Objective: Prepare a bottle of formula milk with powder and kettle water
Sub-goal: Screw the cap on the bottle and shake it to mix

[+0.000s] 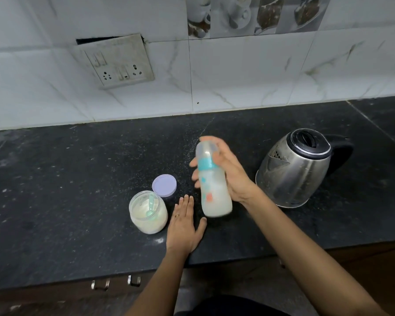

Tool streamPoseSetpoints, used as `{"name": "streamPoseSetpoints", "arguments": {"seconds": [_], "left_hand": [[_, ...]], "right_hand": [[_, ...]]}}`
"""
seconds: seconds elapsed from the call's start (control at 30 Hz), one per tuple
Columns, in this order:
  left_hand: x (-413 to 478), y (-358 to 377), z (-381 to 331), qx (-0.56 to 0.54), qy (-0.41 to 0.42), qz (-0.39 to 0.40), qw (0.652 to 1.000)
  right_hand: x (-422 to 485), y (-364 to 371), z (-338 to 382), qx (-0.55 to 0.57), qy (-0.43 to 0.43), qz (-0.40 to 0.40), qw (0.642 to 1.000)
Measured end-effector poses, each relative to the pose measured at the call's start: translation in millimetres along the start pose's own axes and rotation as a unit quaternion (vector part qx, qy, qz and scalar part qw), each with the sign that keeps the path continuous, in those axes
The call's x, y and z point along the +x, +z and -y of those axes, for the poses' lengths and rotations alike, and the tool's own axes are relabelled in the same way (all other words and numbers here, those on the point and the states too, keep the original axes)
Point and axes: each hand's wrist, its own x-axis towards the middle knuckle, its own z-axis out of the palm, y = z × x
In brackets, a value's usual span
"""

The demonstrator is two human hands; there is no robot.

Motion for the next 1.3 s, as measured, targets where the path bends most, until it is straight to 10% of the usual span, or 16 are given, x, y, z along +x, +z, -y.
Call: {"name": "streamPoseSetpoints", "arguments": {"seconds": [0.17,0.33,0.47,0.63,0.83,1.3], "left_hand": [[0.3,0.1,0.0,0.009,-0.002,0.004,1.0],[-0.2,-0.1,1.0,-0.001,-0.002,0.006,1.0],[-0.3,0.2,0.6,0.01,-0.006,0.013,1.0],[0.6,-1.2,0.4,0.006,-0.004,0.012,1.0],[-0.9,-2.4,0.2,0.003,-0.002,0.017,1.0],[-1.0,-2.7,0.6,-0.002,0.0,0.013,1.0]], "right_hand": [[10.9,5.6,8.0,0.193,-0.071,-0.115,0.972],[3.4,1.2,2.9,0.035,0.002,0.044,0.998],[10.1,-2.2,1.3,0.277,-0.003,-0.136,0.951],[-10.8,4.2,-1.1,0.24,0.129,-0.044,0.961],[-2.2,-4.3,-15.4,0.484,0.142,-0.191,0.842],[-0.8,3.9,-6.4,0.327,0.141,-0.29,0.888]]}}
